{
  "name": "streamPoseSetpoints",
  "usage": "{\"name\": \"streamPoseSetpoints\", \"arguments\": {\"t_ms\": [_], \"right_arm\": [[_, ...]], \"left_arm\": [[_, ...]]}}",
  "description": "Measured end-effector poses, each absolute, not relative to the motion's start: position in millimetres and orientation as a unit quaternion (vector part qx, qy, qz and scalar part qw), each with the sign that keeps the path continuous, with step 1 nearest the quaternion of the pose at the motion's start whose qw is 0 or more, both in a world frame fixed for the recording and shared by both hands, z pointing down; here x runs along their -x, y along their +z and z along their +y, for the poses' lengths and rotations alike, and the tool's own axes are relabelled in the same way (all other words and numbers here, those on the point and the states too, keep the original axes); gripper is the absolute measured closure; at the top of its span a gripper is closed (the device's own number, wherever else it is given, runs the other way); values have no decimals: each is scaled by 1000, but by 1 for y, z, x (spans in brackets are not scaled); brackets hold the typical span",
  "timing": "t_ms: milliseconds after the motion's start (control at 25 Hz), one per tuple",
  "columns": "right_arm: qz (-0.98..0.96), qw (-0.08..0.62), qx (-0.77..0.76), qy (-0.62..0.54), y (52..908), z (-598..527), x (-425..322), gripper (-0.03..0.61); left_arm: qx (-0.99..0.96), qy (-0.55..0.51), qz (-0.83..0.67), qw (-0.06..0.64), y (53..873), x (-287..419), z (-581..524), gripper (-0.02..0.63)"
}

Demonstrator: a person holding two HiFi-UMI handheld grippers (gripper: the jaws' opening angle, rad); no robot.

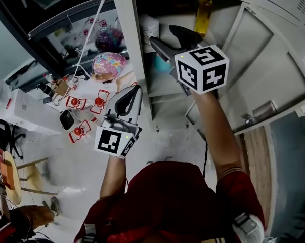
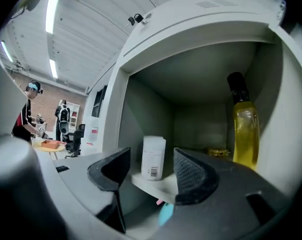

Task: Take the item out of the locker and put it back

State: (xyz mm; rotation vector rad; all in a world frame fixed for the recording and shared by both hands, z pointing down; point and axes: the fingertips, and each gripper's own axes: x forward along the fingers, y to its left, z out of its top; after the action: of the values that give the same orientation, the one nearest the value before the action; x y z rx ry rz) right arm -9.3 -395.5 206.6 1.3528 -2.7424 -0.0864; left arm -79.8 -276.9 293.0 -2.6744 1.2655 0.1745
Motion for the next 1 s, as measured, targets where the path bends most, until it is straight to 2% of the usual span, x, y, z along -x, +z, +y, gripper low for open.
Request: {"name": "streamPoseSetpoints", "arguments": {"t_ms": [360,800,1000], "right_arm": [[-901,22,-432,-34,222,-362,11,324],[-913,-1,-408,-15,257,-317,17,388],[-913,-11,-407,-12,269,-304,12,437]], "left_arm": [[898,57,426,91,292,79,-268,607],[898,58,428,87,295,76,-262,607],[897,56,430,85,299,73,-260,607]]}}
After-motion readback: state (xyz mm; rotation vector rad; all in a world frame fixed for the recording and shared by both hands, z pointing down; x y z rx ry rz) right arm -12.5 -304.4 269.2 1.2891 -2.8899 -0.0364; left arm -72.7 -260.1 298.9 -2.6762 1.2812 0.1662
